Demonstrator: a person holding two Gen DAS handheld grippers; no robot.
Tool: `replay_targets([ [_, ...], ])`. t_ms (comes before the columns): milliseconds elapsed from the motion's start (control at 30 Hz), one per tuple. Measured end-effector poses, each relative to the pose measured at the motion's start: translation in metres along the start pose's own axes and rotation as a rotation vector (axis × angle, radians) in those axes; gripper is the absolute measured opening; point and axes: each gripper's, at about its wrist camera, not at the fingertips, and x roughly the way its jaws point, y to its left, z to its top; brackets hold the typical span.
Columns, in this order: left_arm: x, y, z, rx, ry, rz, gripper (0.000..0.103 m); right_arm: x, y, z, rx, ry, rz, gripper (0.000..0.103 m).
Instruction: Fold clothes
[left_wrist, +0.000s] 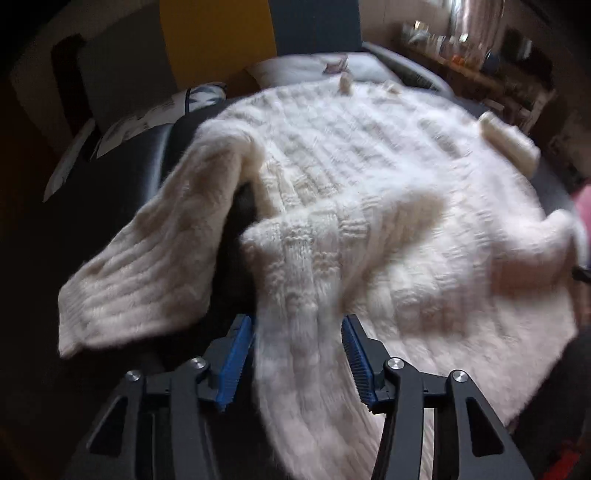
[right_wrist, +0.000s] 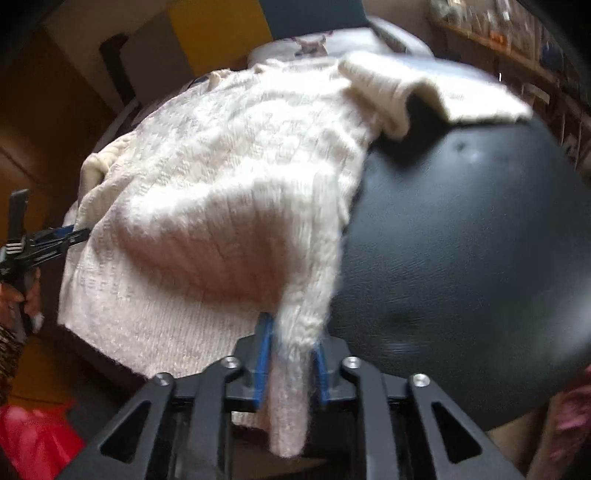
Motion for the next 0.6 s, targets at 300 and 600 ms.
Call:
replay_targets([
  [300, 0.008, -0.027, 0.107, -0.003, -0.167, 0.121, 0.078, -0.018, 0.025, 0.096, -0.114, -0.183, -0.044, 0.024],
  [600, 0.105, -0.036, 0.185, 0.071, -0.038, 0.257, 0.079, 0.082, 0.037, 0.217, -0.166, -0.082, -0.051, 0.025],
])
